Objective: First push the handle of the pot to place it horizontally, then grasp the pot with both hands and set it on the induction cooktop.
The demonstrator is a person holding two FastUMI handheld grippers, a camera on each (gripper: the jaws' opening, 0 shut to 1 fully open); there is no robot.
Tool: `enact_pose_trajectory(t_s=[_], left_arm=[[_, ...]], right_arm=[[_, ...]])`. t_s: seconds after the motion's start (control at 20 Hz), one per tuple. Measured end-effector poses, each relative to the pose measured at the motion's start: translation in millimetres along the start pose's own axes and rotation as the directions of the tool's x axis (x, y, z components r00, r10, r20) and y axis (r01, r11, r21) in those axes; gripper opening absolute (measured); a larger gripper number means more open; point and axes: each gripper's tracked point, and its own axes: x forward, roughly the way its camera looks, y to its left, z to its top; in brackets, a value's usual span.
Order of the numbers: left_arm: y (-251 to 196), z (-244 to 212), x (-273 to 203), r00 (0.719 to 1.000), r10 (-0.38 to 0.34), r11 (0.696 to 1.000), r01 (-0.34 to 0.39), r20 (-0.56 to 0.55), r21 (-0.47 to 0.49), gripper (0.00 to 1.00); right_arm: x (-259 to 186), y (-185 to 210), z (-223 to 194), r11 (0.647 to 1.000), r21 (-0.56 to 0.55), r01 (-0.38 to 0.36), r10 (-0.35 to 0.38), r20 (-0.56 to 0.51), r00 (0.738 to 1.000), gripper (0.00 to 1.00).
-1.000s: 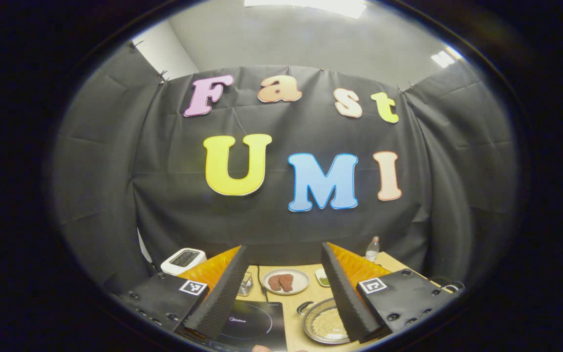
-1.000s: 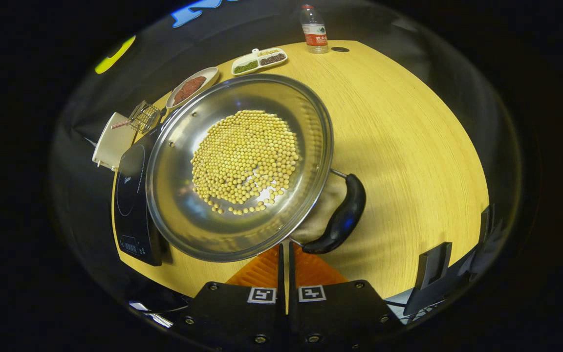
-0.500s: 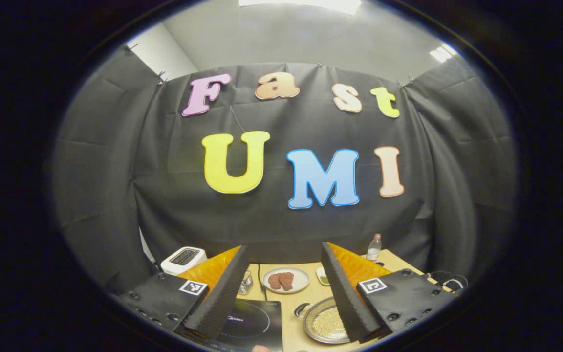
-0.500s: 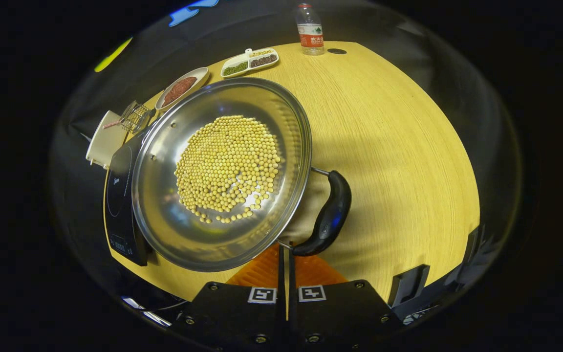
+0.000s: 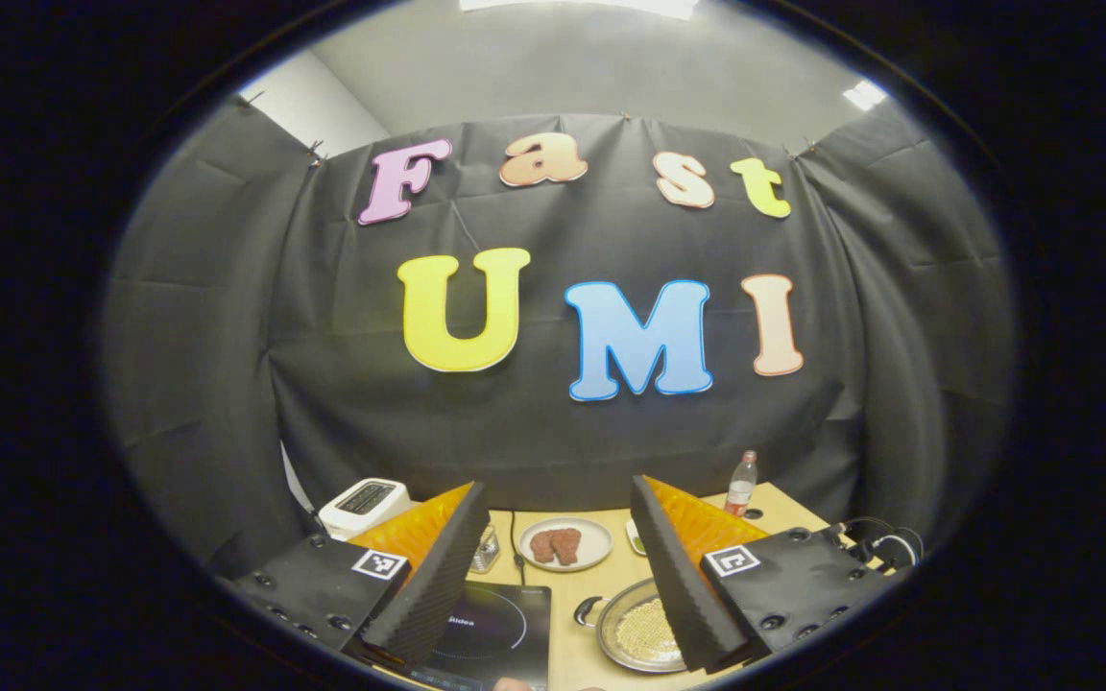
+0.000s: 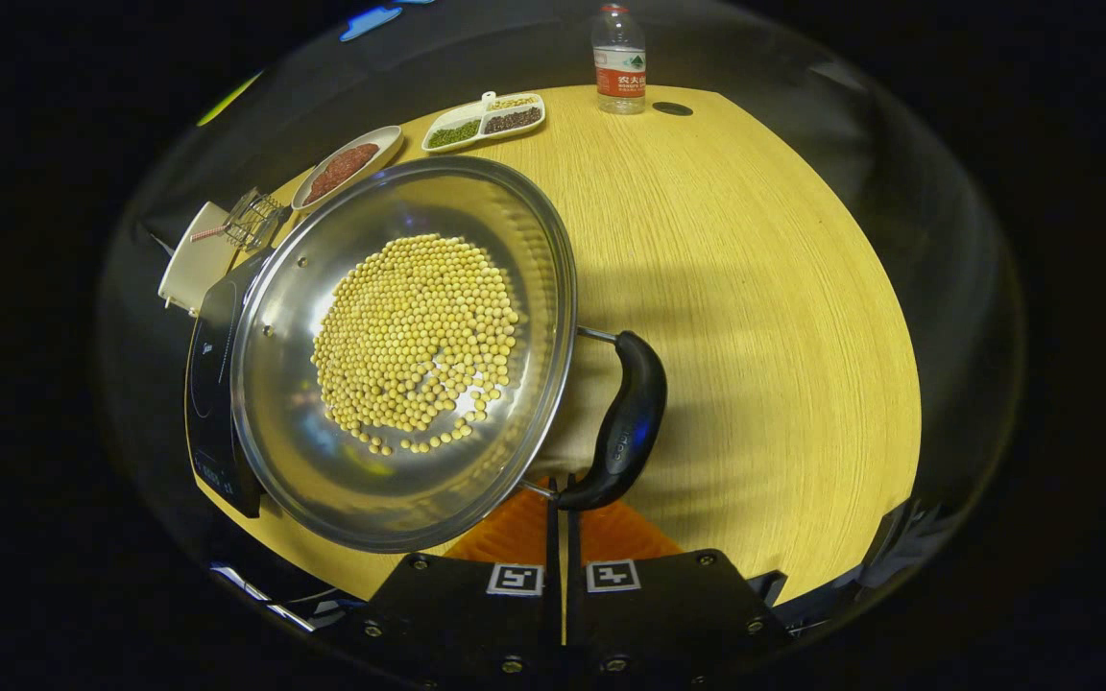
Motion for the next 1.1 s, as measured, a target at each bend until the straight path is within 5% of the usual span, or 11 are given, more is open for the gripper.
enact_pose_trajectory(t_s=[0.55,1.1], left_arm=[[-25.5,-18.1,3.0,0.998,0.034,0.999,-0.034,-0.047,0.004,0.96],[-29.1,-88.8,4.8,0.979,0.001,0.999,-0.010,-0.202,-0.045,0.97]], right_arm=[[10.6,-17.9,37.6,0.995,-0.096,-0.010,0.009,-0.003,1.000,0.02],[22.8,-21.1,64.8,0.990,-0.138,0.001,0.000,0.009,1.000,0.02]])
